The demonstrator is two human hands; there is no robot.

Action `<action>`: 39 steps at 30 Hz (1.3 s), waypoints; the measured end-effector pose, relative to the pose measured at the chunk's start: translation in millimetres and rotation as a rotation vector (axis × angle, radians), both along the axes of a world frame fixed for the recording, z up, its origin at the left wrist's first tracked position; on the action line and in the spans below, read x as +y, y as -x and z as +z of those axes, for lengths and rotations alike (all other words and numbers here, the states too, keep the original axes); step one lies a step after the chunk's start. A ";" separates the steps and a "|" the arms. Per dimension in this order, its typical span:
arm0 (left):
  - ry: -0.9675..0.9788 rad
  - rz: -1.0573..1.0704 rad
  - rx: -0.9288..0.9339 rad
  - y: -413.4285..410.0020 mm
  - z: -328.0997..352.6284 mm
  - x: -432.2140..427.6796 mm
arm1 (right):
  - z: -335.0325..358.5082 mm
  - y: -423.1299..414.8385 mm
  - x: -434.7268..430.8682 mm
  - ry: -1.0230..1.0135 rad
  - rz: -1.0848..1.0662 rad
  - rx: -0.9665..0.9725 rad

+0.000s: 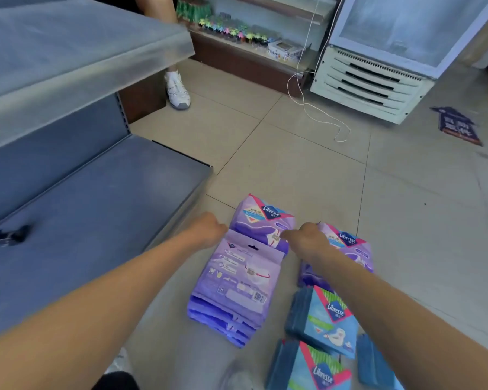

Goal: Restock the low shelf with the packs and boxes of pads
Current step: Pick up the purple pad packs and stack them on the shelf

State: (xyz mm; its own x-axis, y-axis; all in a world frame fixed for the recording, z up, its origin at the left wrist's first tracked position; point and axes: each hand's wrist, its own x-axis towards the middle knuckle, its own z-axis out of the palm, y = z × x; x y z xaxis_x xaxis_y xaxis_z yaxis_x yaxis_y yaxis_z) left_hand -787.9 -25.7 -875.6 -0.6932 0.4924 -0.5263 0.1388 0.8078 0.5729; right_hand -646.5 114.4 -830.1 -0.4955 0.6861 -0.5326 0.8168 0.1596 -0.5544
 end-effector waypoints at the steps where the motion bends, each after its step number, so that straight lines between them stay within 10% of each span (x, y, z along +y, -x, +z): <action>1: 0.021 0.007 0.008 0.7 -11.0 1.1 | -14.9 -3.5 -2.8 0.037 -0.043 0.014; 13: 0.070 0.174 -0.290 -12.9 -110.8 -3.2 | -155.7 -7.3 -31.2 0.351 -0.417 0.048; 25: 0.001 0.195 -0.331 -15.1 -93.1 -7.7 | -138.9 -8.1 -32.0 0.540 -0.498 0.136; 39: -0.495 0.256 0.102 1.9 219.0 -60.5 | 146.5 41.5 -55.2 0.298 -0.250 0.726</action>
